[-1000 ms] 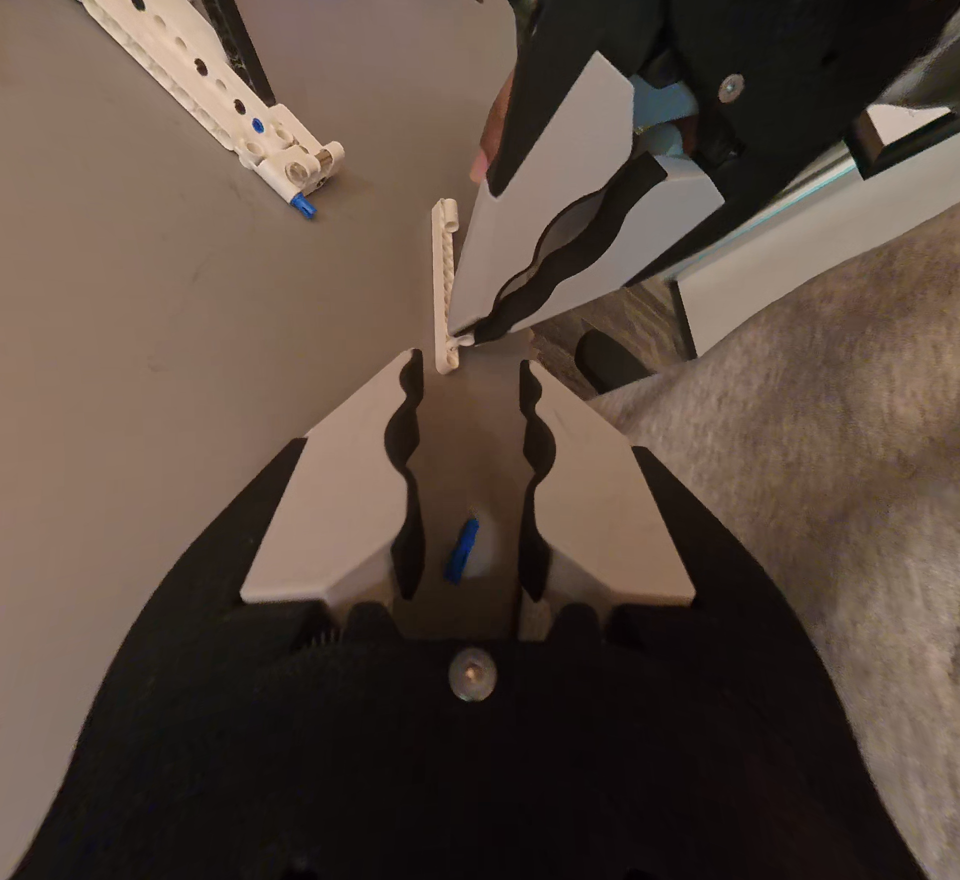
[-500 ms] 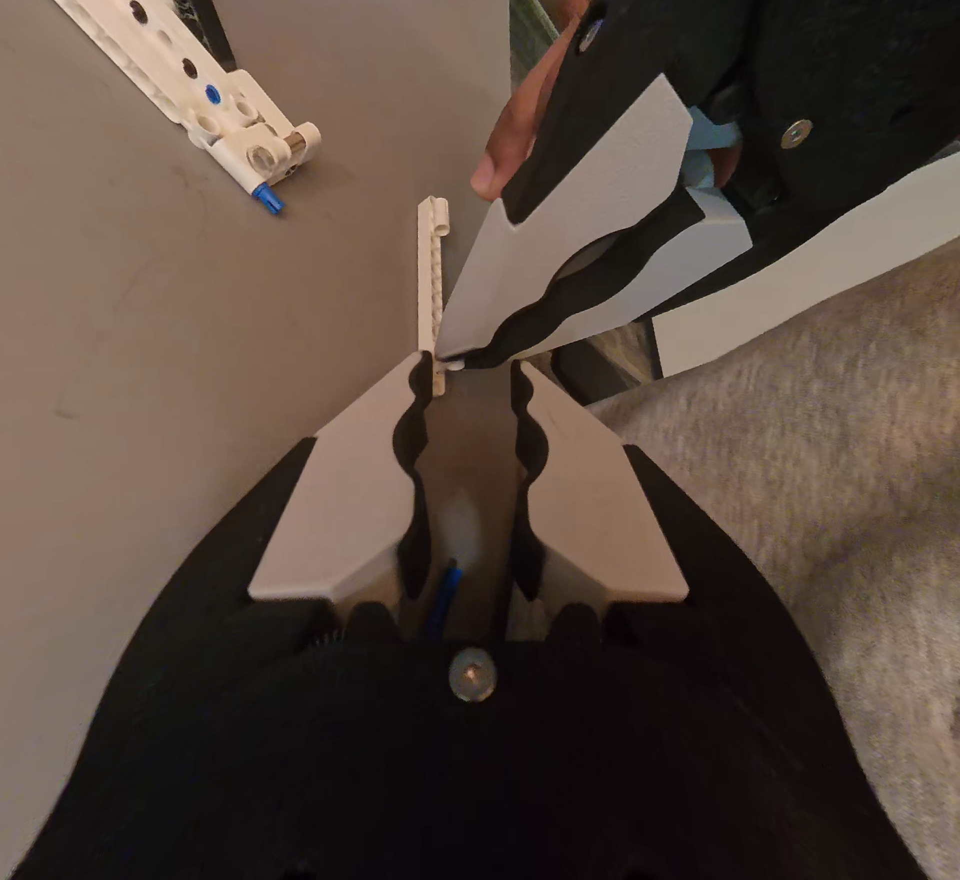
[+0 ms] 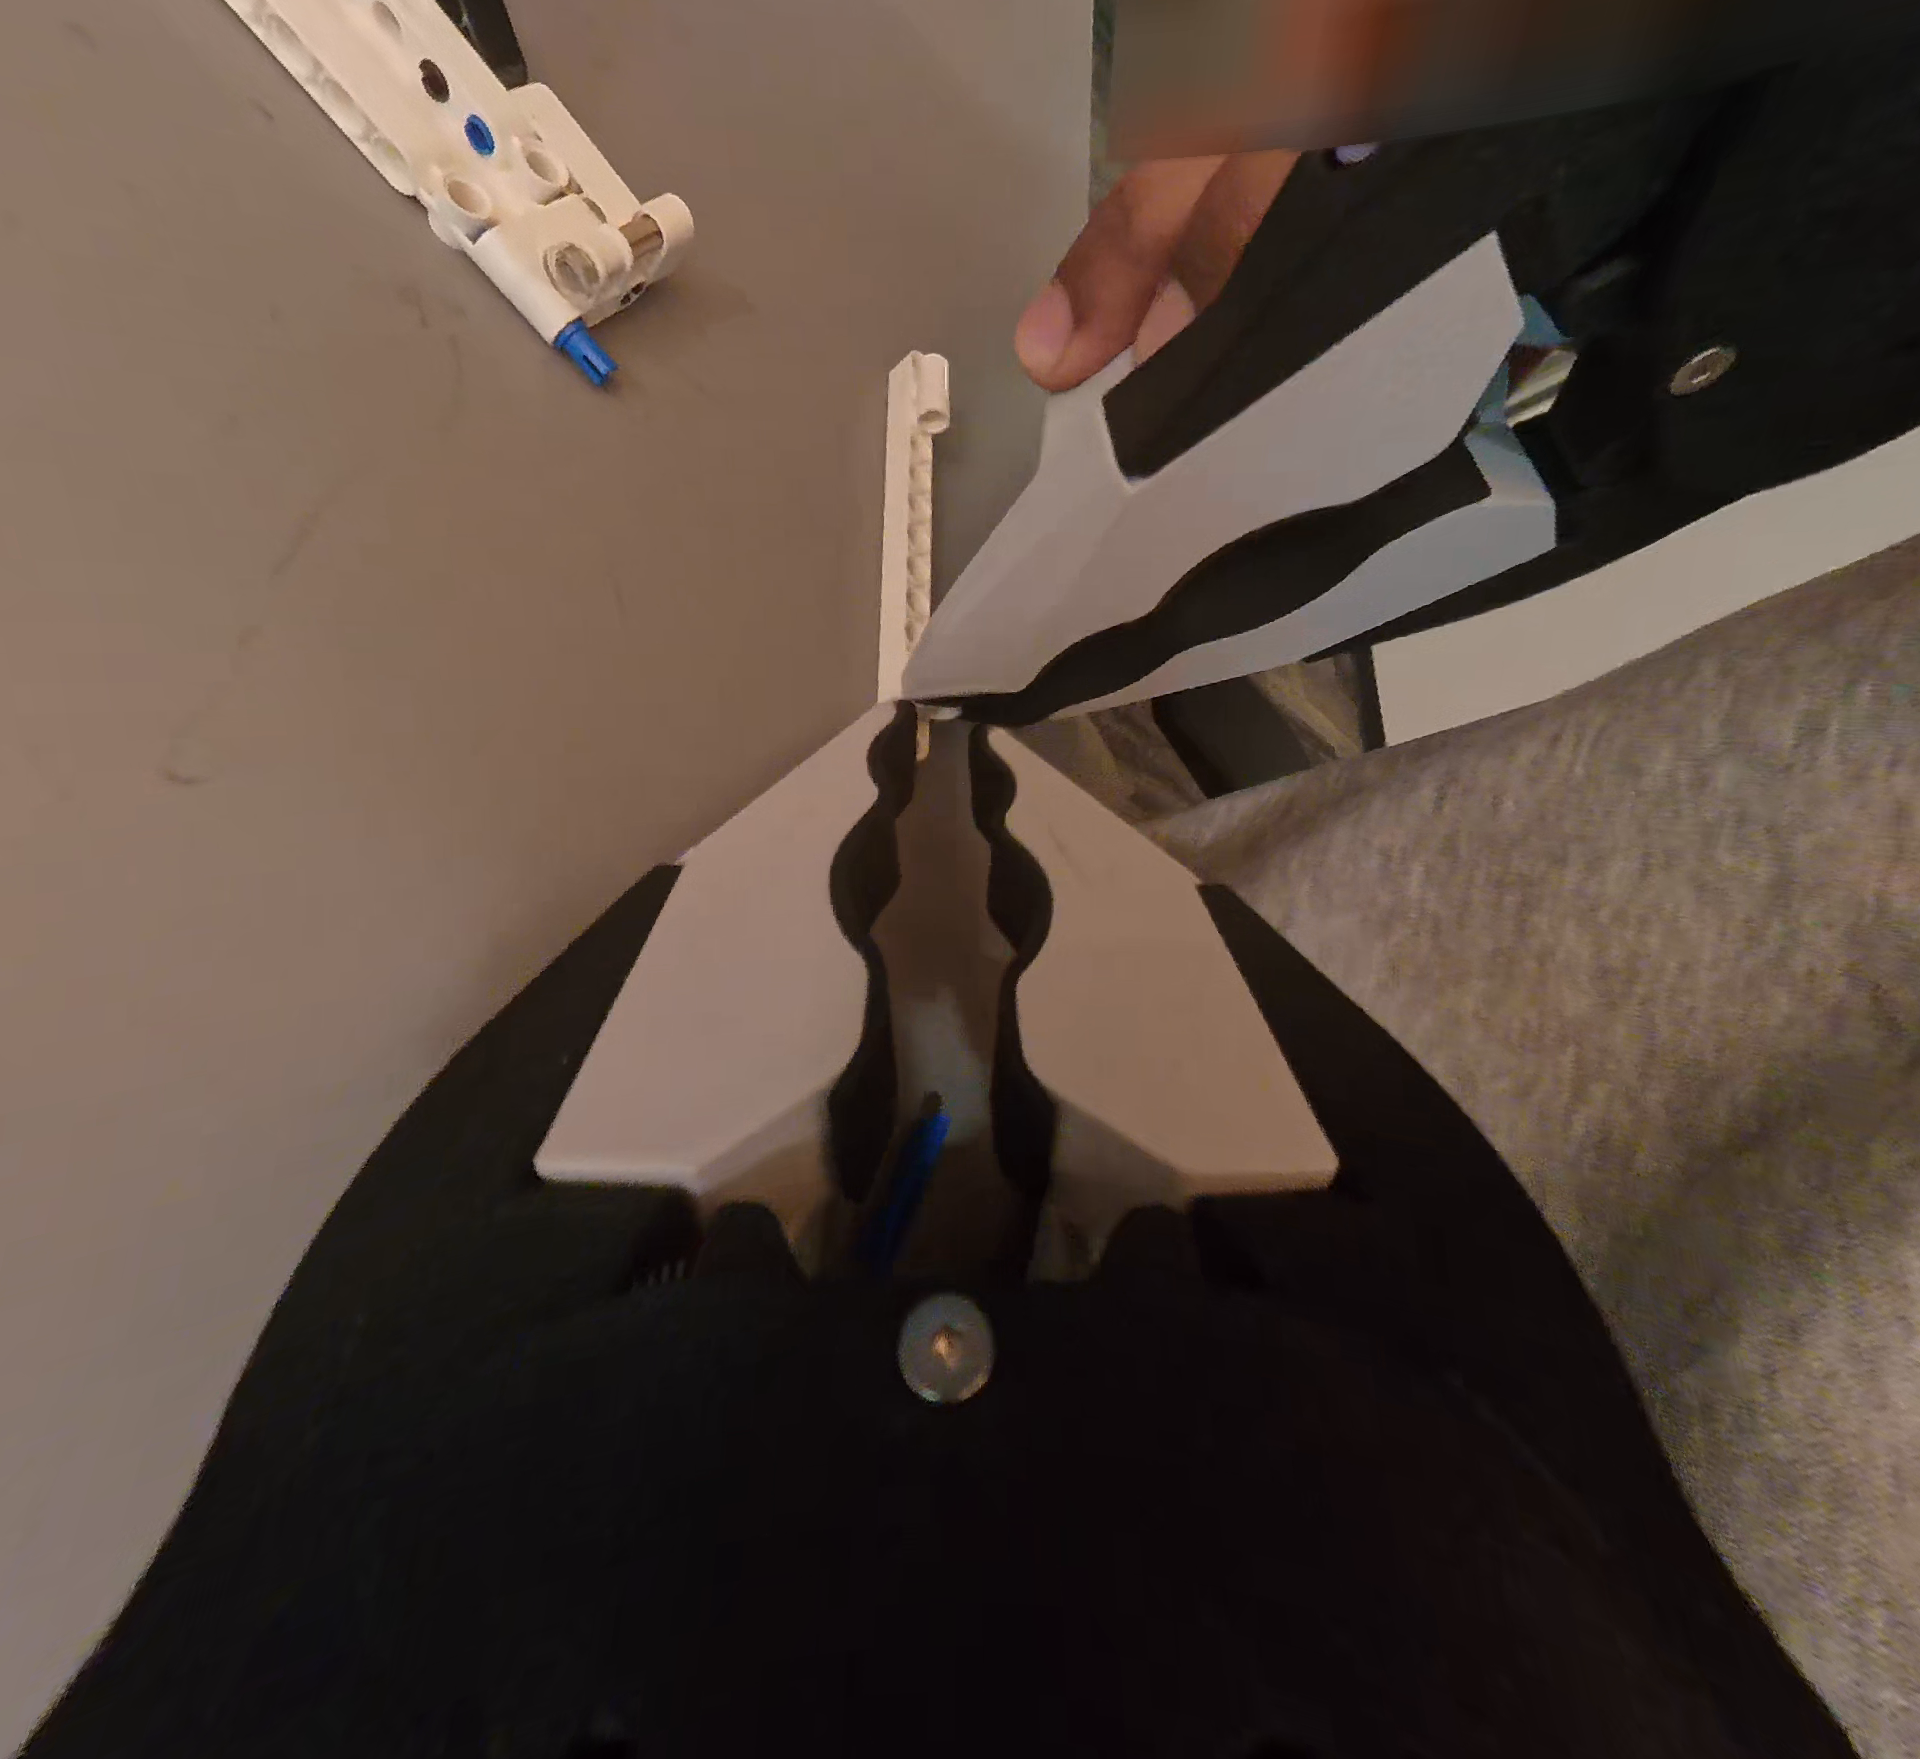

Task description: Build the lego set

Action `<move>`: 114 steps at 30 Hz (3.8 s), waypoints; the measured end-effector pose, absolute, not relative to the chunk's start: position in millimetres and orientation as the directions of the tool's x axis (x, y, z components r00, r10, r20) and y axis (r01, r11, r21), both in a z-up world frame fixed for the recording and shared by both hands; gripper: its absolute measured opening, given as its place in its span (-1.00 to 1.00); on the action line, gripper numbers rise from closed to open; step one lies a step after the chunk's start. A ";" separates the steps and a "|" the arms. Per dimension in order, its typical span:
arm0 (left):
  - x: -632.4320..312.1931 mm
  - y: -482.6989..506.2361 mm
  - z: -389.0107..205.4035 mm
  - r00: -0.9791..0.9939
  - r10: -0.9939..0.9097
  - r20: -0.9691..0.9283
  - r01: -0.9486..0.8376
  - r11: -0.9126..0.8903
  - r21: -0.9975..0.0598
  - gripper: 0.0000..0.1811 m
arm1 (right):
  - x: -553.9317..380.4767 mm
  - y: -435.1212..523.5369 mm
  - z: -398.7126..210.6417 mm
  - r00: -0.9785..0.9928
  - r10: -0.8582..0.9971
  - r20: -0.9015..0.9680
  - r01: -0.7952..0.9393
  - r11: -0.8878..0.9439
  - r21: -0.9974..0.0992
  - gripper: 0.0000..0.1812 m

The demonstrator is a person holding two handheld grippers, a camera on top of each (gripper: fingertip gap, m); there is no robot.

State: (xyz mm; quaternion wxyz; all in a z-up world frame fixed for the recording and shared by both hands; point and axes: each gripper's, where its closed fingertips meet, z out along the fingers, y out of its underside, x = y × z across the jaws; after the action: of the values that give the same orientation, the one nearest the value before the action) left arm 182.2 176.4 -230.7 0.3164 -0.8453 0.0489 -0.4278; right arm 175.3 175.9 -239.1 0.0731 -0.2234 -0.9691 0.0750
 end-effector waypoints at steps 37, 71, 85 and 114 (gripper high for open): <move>181.5 175.0 -233.7 0.620 -0.341 0.707 0.188 -0.810 -0.555 -0.93 | 171.4 188.5 -215.4 -0.225 0.966 0.127 0.801 0.257 -0.541 -0.57; 29.1 142.6 -162.0 0.979 -0.051 0.197 0.178 -0.254 -0.951 -0.30 | 170.7 210.1 -172.2 0.181 0.980 0.079 0.373 0.006 -0.928 -0.61; -104.2 97.3 -127.0 0.890 0.455 0.020 0.073 -0.099 -0.992 -0.59 | 74.8 246.8 -99.8 0.147 0.980 0.132 0.143 0.111 -0.983 -0.38; -158.9 96.7 -151.4 0.849 0.524 -0.067 0.024 -0.166 -0.986 -0.93 | 135.8 418.9 -86.4 0.558 0.751 0.354 0.104 0.360 -0.927 -0.54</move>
State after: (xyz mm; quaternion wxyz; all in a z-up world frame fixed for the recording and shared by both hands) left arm -158.9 96.7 -151.4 0.6183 -0.7364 -0.1861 0.2020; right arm 135.8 418.9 -86.4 0.7142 -0.5187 -0.4120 0.2262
